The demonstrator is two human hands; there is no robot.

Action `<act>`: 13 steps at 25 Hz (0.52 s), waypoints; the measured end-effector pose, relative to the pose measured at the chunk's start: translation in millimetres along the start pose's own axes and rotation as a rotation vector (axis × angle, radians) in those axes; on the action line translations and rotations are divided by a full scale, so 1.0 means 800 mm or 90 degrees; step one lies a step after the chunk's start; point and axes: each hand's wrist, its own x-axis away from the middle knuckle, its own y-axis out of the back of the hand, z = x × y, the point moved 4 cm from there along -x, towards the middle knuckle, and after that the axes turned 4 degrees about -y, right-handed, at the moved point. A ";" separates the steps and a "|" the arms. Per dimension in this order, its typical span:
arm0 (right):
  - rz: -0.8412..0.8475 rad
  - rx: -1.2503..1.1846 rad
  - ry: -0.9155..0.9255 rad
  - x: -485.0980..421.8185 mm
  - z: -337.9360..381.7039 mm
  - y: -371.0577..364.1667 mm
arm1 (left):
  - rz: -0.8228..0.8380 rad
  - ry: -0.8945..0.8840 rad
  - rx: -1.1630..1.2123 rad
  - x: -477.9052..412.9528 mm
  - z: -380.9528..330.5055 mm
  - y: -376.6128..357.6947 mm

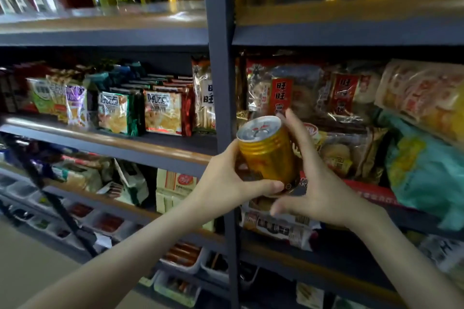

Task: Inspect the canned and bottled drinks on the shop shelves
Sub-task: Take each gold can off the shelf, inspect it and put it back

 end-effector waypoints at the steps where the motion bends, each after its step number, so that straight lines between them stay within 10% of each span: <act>1: 0.050 0.043 -0.012 0.007 -0.007 -0.007 | 0.046 0.079 0.099 0.003 0.010 -0.002; 9: -0.036 0.236 0.091 0.031 -0.043 -0.040 | 0.215 0.357 0.316 0.035 0.052 -0.033; 13: -0.061 0.063 -0.086 0.044 -0.052 -0.042 | 0.273 0.380 -0.081 0.044 0.057 -0.018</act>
